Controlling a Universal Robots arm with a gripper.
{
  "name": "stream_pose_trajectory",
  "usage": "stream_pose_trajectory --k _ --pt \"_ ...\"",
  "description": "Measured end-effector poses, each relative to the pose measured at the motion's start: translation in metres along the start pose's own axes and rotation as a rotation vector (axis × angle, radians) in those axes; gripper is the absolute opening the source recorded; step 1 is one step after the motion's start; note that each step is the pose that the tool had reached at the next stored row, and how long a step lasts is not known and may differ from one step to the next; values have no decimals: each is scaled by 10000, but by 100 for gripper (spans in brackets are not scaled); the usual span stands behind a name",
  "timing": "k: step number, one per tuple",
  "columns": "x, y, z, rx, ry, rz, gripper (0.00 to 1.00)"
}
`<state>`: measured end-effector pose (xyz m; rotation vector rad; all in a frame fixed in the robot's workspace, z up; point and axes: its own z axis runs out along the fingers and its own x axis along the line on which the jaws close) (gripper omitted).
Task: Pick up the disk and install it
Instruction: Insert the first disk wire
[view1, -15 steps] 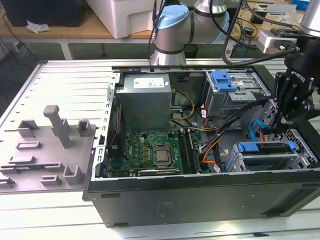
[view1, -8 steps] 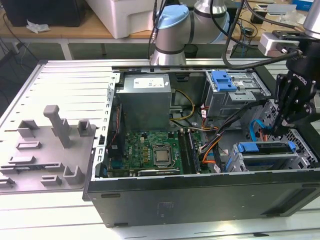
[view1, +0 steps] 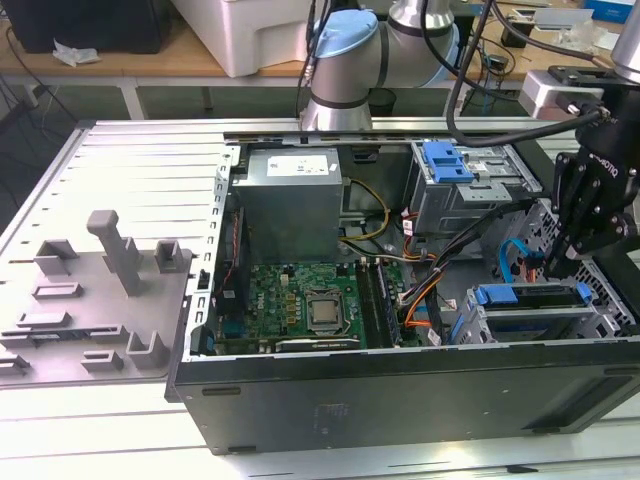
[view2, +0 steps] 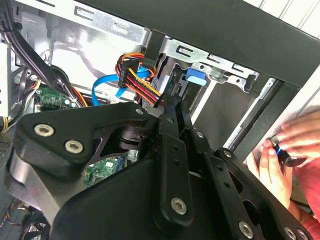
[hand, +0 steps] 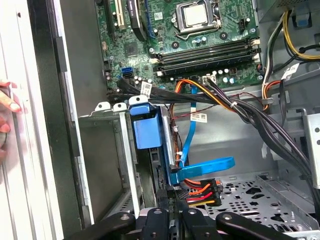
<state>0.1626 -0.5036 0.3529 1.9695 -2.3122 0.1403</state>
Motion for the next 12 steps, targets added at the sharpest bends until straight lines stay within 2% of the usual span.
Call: stream_pose_trajectory --k 12 --pt "2 6 1 10 -1 -68 17"
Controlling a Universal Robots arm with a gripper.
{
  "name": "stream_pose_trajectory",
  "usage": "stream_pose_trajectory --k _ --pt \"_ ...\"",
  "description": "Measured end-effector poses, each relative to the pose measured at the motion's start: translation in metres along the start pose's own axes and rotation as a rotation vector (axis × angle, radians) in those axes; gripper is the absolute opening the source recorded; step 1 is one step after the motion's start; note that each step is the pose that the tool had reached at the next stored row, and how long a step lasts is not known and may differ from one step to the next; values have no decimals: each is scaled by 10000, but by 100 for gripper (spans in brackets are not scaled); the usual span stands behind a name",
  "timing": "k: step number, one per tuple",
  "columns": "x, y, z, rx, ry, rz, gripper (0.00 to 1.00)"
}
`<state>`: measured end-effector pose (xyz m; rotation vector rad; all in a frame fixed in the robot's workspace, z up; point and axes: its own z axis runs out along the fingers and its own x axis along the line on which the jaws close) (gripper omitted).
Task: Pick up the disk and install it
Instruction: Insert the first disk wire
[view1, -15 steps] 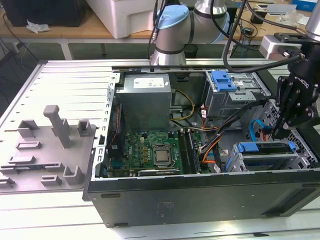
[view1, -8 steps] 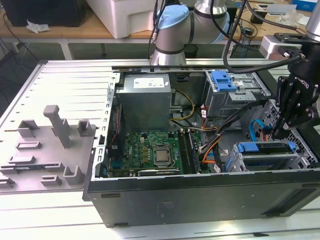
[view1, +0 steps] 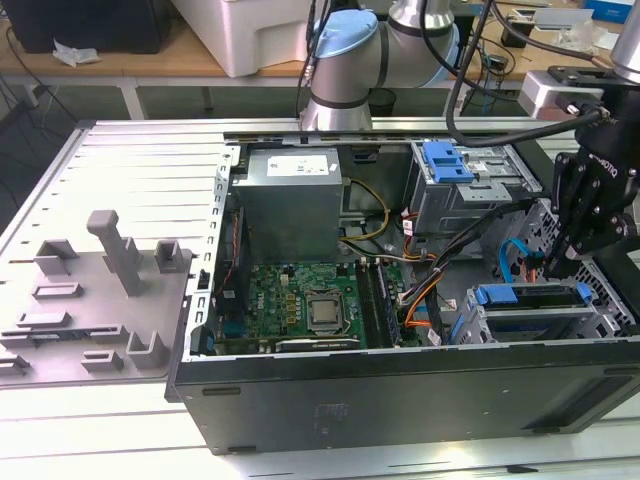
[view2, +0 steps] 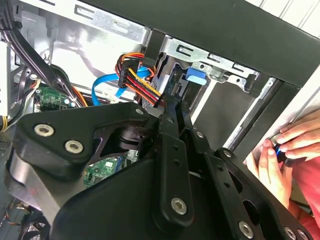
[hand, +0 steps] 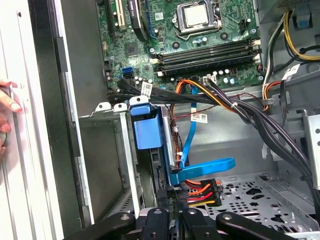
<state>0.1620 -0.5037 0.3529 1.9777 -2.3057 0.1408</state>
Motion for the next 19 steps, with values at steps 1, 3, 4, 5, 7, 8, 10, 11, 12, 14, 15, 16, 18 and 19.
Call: stream_pose_trajectory --k 1,3,4,5,7,8,10,11,12,14,15,16,18,19 --pt "2 0 1 3 -1 -21 17" --pt "19 -2 2 20 -4 -146 17" --pt "21 0 3 26 -8 -196 17" --pt "22 4 3 32 -13 -244 17" --pt "23 8 3 45 -24 -350 17" --pt "23 10 4 52 -35 -414 17" --pt "23 12 3 60 -73 -510 17" --pt "23 13 3 60 -94 -534 17" --pt "23 12 3 59 -126 -553 17" --pt "23 12 3 53 -192 -572 17" --pt "23 12 4 51 -226 -583 17" --pt "23 12 4 48 -250 -592 17" --pt "24 12 6 46 -293 -616 17" --pt "25 12 7 45 -307 -625 17"
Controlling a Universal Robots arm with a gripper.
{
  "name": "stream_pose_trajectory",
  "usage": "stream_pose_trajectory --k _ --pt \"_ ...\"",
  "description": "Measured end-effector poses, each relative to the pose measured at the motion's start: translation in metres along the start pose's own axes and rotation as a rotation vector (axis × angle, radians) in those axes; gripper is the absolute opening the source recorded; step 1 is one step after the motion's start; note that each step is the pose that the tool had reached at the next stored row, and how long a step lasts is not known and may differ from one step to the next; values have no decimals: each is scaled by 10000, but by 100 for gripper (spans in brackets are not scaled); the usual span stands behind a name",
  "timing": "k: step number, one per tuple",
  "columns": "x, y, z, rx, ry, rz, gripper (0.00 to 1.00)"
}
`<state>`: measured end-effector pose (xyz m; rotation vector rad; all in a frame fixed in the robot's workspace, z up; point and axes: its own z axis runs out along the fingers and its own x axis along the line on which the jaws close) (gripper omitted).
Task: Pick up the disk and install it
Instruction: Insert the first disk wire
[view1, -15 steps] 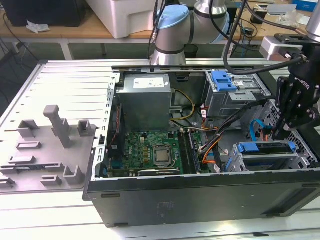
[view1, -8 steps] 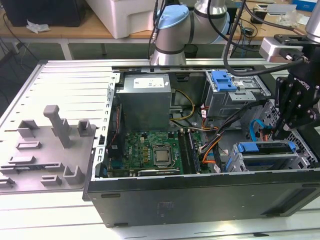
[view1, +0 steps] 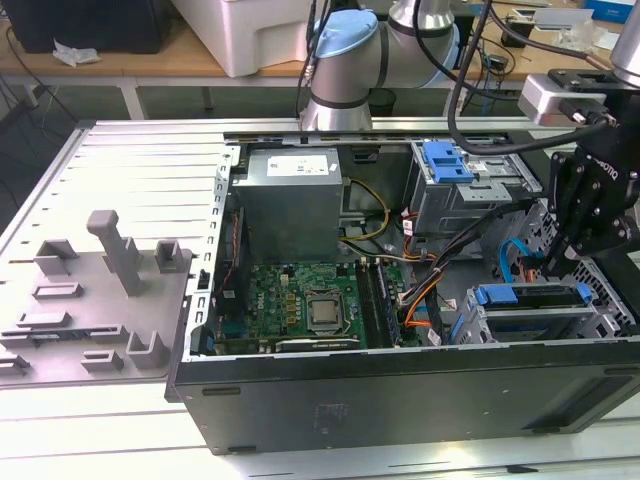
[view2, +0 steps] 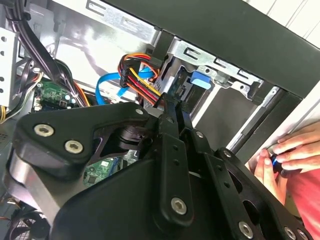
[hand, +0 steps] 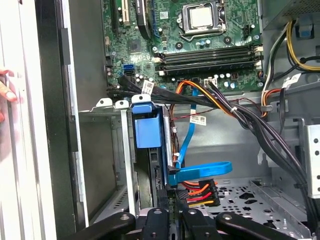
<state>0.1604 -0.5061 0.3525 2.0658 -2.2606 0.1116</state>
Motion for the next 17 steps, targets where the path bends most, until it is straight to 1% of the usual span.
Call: stream_pose_trajectory --k 4,14,17 --pt "8 -1 6 0 -42 -40 17" --pt "64 -6 19 -12 -297 -135 17" --pt "82 -7 24 -14 -343 -159 17"
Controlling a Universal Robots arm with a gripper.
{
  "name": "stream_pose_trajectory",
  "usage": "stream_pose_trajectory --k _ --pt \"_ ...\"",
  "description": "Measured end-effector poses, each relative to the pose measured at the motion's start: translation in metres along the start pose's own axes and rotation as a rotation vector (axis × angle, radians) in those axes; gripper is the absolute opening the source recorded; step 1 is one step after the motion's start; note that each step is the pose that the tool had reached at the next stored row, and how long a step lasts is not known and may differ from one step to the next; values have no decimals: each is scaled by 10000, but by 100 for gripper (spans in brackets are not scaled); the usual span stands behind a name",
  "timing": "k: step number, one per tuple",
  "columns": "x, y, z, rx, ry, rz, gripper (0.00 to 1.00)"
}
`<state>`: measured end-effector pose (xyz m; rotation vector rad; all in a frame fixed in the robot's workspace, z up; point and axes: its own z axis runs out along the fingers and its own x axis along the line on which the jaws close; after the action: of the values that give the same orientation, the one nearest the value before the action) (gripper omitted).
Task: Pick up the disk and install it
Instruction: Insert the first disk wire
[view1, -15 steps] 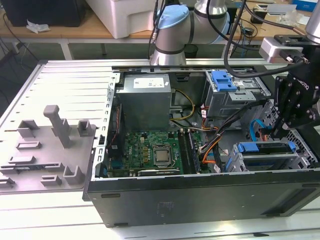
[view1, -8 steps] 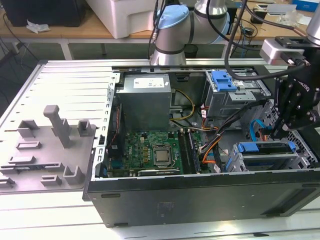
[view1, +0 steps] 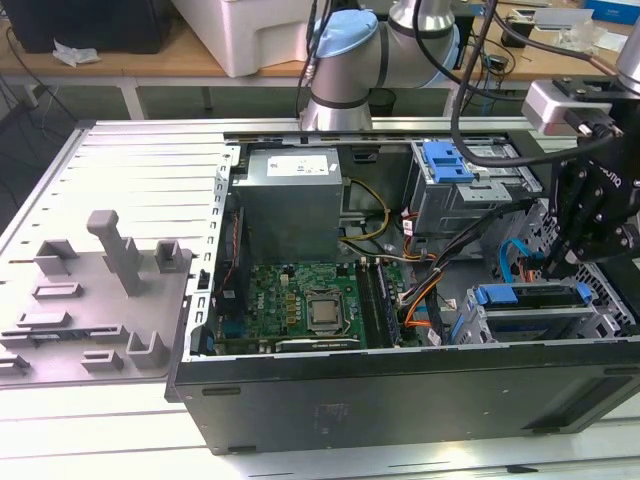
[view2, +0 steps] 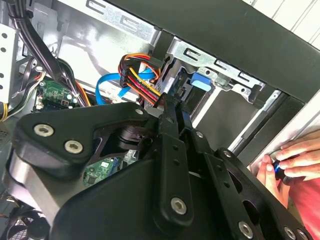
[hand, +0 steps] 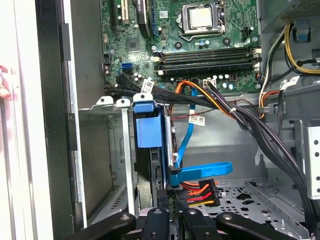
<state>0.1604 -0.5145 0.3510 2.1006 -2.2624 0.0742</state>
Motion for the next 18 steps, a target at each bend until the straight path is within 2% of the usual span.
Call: stream_pose_trajectory --k 2,18 --pt "16 -1 4 -1 -31 -18 17" --pt "58 -4 7 -4 -67 -20 17"
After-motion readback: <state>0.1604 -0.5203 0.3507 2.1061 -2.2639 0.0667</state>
